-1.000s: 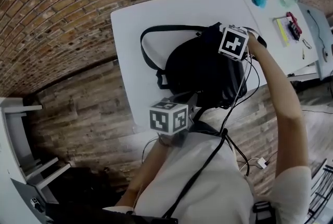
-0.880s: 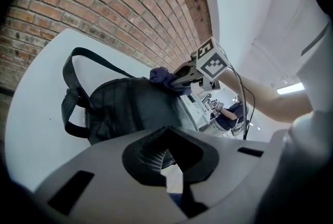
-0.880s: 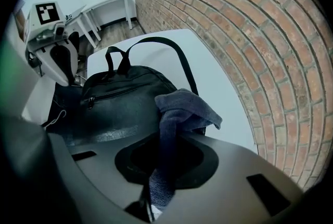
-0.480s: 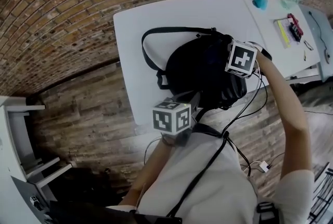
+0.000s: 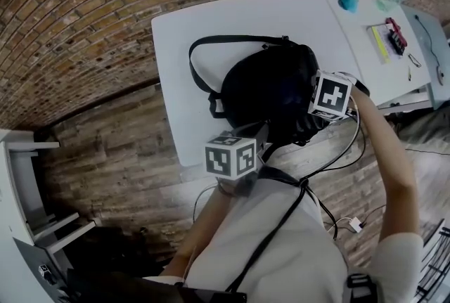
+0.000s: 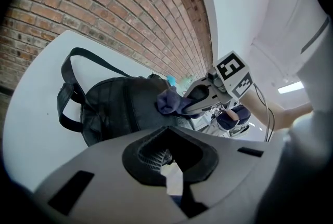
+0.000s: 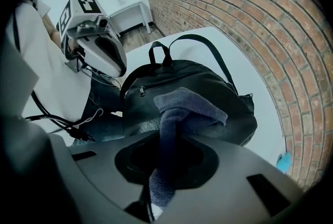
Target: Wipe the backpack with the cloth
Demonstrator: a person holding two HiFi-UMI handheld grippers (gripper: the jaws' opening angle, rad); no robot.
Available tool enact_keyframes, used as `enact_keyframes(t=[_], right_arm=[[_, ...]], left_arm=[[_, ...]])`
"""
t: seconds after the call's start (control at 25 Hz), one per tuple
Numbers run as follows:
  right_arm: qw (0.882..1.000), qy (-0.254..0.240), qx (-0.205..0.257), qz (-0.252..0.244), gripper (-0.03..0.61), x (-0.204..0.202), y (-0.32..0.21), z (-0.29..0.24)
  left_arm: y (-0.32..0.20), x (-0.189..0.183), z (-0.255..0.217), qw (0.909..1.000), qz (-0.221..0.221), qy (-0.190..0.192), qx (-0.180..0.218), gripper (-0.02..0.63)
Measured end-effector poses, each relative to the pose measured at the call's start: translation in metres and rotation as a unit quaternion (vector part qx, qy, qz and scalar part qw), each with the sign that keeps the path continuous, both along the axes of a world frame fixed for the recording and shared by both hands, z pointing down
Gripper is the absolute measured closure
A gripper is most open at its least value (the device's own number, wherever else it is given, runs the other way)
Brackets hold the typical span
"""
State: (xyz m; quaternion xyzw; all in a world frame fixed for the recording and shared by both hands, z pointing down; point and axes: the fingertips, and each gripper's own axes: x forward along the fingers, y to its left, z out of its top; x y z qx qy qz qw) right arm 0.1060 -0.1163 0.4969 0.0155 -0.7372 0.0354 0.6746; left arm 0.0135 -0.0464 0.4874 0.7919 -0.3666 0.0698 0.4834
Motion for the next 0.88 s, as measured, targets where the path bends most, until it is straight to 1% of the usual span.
enact_keyframes(t=[0.36,0.6,0.88], right_arm=[[1.000,-0.009,-0.023,0.010,0.523,0.008,0.027,0.003],[1.000,-0.003,-0.031,0.003,0.523,0.015,0.045,0.003],[0.999,-0.002,-0.046,-0.004,0.523,0.015,0.059,0.008]], left_arm=[[0.004,0.002,0.005,1.0000,-0.006,-0.001,-0.004,0.608],[0.003,0.004,0.005,1.0000,-0.006,0.000,-0.006,0.609],[0.000,-0.002,0.007,0.9999,-0.013,-0.004,-0.007,0.609]])
